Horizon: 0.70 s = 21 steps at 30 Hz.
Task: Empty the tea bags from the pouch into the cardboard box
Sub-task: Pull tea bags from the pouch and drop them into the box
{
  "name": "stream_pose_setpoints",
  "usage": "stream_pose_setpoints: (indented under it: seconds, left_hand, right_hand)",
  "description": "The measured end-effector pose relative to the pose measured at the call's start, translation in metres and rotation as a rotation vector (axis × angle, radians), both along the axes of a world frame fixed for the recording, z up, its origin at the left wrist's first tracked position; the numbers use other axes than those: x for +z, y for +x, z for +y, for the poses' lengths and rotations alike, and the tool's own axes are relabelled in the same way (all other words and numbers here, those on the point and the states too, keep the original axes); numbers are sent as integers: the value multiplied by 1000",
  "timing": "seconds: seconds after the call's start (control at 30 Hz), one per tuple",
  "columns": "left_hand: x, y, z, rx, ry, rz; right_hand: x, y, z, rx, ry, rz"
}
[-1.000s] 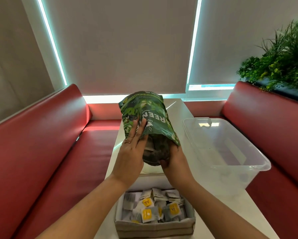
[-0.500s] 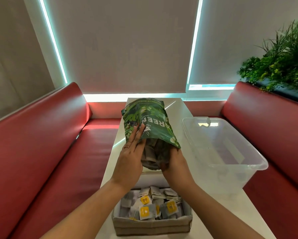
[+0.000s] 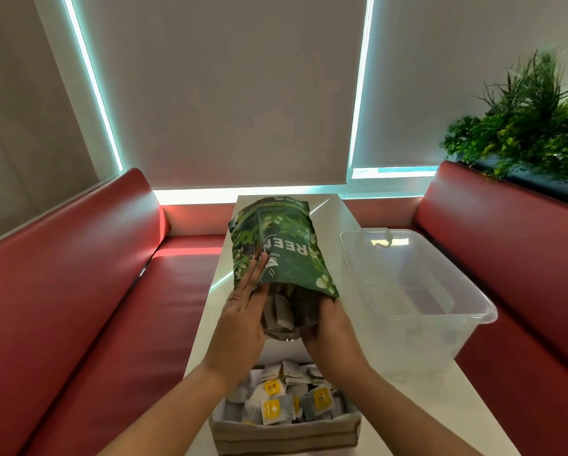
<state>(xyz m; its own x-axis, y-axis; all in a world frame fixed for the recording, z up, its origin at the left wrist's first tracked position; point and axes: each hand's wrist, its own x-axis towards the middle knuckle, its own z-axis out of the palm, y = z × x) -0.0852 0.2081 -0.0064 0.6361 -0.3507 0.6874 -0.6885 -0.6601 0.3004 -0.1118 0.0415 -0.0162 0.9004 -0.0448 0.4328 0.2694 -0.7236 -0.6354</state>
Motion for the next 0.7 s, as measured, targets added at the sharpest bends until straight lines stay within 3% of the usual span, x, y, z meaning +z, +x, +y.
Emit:
stream_pose_setpoints:
  seconds: [0.3,0.53,0.7]
  left_hand:
    - [-4,-4,-10,91,-111,104]
    - [-5,-6,-16,168,-187,204]
    - [-12,-8,-13,170,-230,241]
  right_hand:
    - [-10,3,0,76,-70,31]
    - [-7,-8,4,55,-164,-82]
    - [-17,-22,4,140,-457,-238]
